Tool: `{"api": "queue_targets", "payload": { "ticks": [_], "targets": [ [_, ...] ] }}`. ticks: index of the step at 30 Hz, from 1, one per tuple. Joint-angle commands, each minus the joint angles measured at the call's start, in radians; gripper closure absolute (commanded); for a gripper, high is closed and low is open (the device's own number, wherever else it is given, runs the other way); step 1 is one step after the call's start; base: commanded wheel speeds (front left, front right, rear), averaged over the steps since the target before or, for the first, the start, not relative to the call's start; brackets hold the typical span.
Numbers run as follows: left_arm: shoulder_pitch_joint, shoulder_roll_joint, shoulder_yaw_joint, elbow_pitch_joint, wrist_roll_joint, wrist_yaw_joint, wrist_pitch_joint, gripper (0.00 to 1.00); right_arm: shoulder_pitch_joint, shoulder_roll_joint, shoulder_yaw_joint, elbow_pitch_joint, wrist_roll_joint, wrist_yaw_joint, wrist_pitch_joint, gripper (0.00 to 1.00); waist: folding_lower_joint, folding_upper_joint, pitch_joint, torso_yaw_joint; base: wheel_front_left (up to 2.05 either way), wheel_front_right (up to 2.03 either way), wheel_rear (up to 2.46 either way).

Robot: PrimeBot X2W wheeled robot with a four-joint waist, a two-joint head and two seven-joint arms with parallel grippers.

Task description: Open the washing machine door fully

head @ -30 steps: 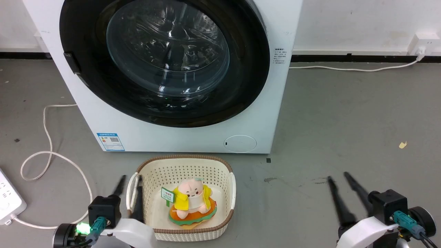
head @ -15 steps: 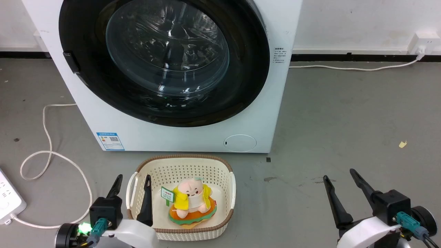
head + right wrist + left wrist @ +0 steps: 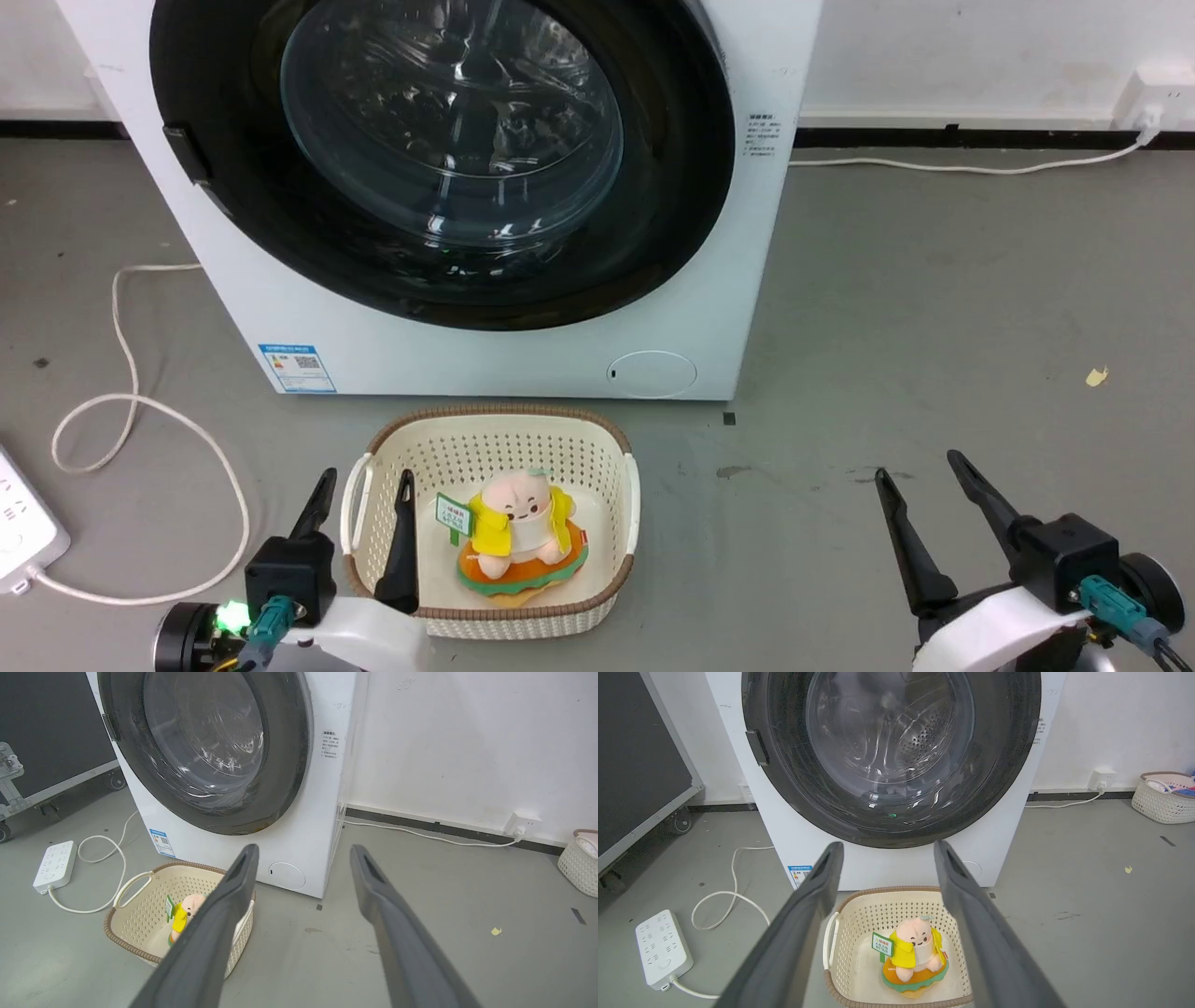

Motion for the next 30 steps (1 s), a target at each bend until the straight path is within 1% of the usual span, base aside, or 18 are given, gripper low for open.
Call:
{"api": "queue_targets", "payload": {
  "ticks": [1, 3, 4, 5, 14, 24, 30],
  "targets": [
    [-0.012, 0.000, -0.003, -0.001, -0.005, 0.002, -0.012, 0.00, -0.017, -0.008, 0.004, -0.009, 0.013, 0.000, -0.008, 0.00, 0.0000, -0.0001, 0.007, 0.003, 0.00, 0.00, 0.00],
    [-0.016, 0.000, -0.004, -0.003, -0.006, 0.002, -0.016, 0.00, -0.027, -0.013, 0.007, -0.013, 0.022, 0.000, -0.005, 0.00, 0.0000, -0.0001, 0.016, 0.005, 0.00, 0.00, 0.00],
    [-0.019, 0.000, -0.005, -0.004, -0.006, 0.002, -0.018, 0.00, -0.033, -0.015, 0.009, -0.015, 0.027, 0.000, -0.003, 0.55, 0.0000, -0.0001, 0.020, 0.007, 0.00, 0.00, 0.00],
    [-0.022, 0.000, -0.006, -0.005, -0.007, 0.002, -0.020, 0.00, -0.039, -0.017, 0.009, -0.017, 0.033, 0.000, -0.001, 1.00, 0.0000, -0.0001, 0.025, 0.008, 0.00, 0.00, 0.00],
    [-0.049, 0.000, -0.014, -0.014, -0.017, 0.006, -0.039, 0.00, -0.126, -0.031, 0.001, -0.039, 0.122, -0.001, 0.030, 1.00, 0.0000, -0.0001, 0.077, 0.027, 0.00, 0.00, 0.00],
    [-0.087, 0.000, -0.025, -0.022, -0.042, 0.018, -0.060, 0.00, -0.282, 0.000, -0.090, -0.008, 0.301, -0.001, 0.120, 1.00, 0.0000, -0.0001, 0.137, 0.059, 0.00, 0.00, 0.00],
    [-0.102, 0.000, -0.029, -0.026, -0.044, 0.019, -0.072, 0.00, -0.397, 0.009, -0.149, 0.057, 0.403, -0.001, 0.189, 1.00, 0.0000, -0.0001, 0.174, 0.077, 0.00, 0.00, 0.00]
  ]
}}
